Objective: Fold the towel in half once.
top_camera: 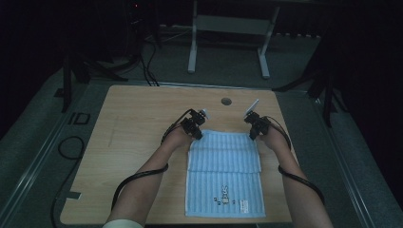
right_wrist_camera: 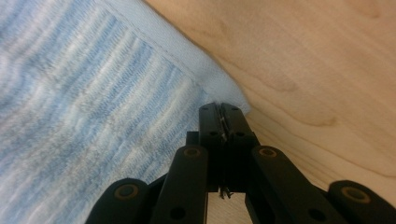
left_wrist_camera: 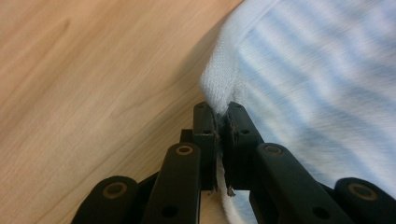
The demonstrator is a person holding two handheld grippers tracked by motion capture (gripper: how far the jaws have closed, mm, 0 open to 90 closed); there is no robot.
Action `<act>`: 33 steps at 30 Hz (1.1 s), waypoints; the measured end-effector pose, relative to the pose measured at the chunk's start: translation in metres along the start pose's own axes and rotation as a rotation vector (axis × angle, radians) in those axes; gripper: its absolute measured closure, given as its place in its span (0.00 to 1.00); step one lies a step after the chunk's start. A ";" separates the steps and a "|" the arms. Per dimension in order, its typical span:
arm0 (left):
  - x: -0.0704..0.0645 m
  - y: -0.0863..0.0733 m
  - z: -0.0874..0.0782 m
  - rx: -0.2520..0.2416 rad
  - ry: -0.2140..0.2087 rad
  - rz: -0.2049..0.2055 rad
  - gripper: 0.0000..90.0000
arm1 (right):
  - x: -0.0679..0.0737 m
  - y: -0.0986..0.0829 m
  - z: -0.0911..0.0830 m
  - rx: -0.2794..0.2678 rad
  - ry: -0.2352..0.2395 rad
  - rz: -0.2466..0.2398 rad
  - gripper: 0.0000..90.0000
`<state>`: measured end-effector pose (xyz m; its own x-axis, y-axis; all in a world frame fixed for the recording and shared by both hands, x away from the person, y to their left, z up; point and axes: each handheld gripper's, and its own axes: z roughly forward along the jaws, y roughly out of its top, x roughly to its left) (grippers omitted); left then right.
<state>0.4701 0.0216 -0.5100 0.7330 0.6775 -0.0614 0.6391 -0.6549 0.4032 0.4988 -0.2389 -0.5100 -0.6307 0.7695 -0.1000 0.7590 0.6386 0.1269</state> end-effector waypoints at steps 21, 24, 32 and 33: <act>-0.009 0.024 -0.154 -0.315 0.075 0.063 0.94 | -0.008 0.007 -0.161 -0.315 -0.110 -0.013 0.99; -0.015 0.024 -0.175 -0.347 0.103 0.092 0.93 | -0.001 0.002 -0.193 -0.389 -0.129 -0.034 0.99; -0.027 0.011 -0.200 -0.368 0.117 0.144 0.93 | 0.018 -0.022 -0.229 -0.482 -0.170 -0.092 0.99; -0.030 0.008 -0.199 -0.366 0.112 0.161 0.93 | 0.021 -0.026 -0.230 -0.487 -0.161 -0.100 0.99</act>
<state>0.4067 0.0631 -0.3231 0.7738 0.6219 0.1208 0.3788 -0.6070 0.6986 0.4291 -0.2403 -0.2886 -0.6345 0.7201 -0.2807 0.5092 0.6627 0.5491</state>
